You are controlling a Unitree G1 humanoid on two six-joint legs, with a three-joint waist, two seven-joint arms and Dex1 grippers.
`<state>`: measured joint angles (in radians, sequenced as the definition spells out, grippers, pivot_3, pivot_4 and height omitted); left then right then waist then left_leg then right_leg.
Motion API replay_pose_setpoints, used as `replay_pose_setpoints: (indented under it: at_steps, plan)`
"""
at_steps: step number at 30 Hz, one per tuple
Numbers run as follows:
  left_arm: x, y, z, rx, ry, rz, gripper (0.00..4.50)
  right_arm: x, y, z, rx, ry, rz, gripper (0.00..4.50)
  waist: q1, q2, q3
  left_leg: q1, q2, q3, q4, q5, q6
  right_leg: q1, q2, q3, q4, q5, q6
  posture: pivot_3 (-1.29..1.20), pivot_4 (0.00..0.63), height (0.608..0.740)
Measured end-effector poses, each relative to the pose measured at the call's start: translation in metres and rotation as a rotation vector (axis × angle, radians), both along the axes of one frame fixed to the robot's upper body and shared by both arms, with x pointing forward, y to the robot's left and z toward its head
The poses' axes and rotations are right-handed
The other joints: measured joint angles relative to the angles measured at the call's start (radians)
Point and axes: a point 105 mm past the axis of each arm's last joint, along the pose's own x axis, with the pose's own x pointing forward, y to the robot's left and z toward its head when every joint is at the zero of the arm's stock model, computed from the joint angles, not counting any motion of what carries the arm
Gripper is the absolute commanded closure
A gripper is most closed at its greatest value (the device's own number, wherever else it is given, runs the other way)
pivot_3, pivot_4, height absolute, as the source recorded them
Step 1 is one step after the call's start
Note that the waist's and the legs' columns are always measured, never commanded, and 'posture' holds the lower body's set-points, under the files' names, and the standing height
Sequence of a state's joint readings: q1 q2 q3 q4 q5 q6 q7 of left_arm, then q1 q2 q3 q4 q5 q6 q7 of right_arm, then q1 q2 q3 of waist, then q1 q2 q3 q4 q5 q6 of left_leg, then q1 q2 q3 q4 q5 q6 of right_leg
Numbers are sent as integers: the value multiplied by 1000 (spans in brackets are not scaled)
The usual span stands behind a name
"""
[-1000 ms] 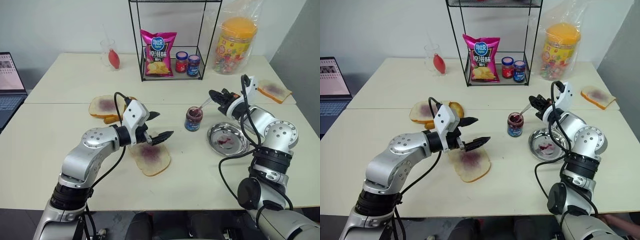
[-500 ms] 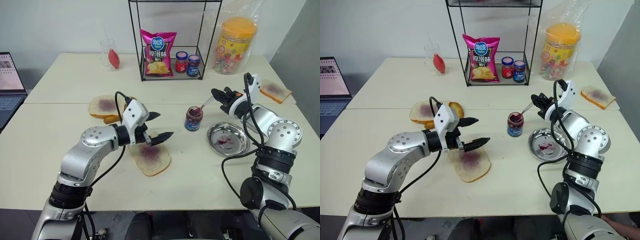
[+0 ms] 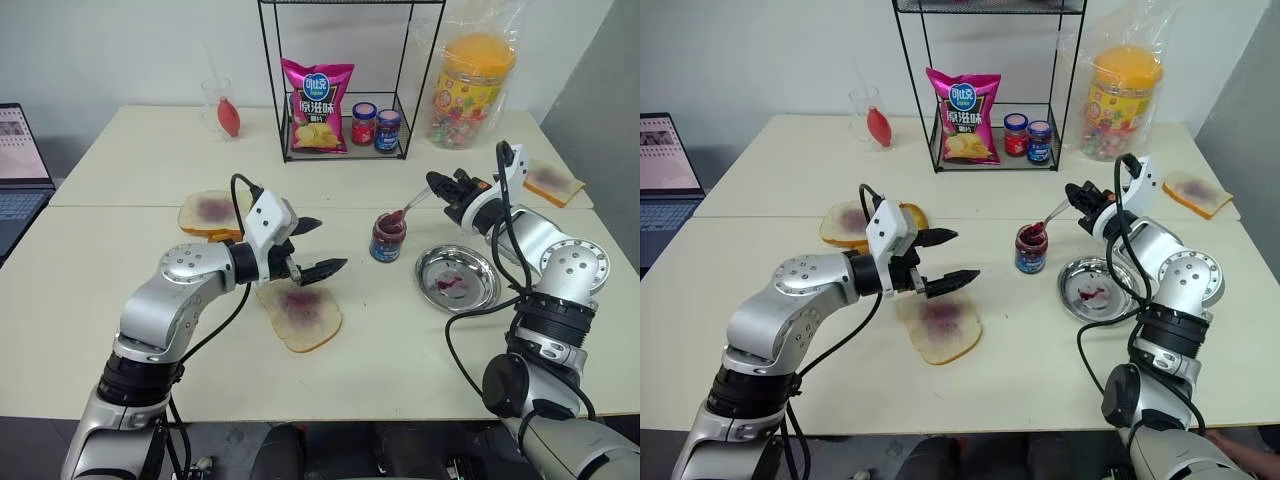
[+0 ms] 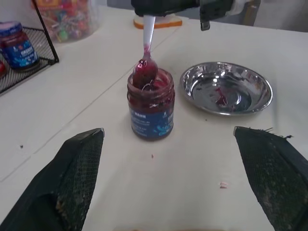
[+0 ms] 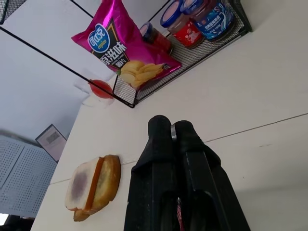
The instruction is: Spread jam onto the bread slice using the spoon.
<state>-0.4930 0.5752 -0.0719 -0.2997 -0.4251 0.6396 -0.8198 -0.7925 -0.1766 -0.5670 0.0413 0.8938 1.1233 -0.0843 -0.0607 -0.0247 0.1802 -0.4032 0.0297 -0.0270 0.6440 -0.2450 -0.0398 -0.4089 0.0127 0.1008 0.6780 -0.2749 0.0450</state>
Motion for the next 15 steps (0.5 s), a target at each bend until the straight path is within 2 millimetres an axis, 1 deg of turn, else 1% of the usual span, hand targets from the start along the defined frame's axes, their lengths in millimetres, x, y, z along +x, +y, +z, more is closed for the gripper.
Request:
replay_pose_setpoints:
  at_steps: [3,8,15]
  plan:
    - [0,0,-1,0,6,-6,0,-1,0,2,5,-2,0,4464,-1,0,0,0,0,0,0,0,0,-1,0,0,0,0,0,0,150,740]
    - [1,1,-3,-3,16,-15,0,-3,-5,9,0,-28,-16,4464,-1,0,0,-1,0,0,0,0,0,-1,0,0,0,0,0,0,150,740]
    - [2,-2,7,-8,-22,-48,0,-10,-11,12,77,-38,-32,4464,0,0,0,-2,0,0,0,0,0,-1,0,0,0,0,0,0,150,740]
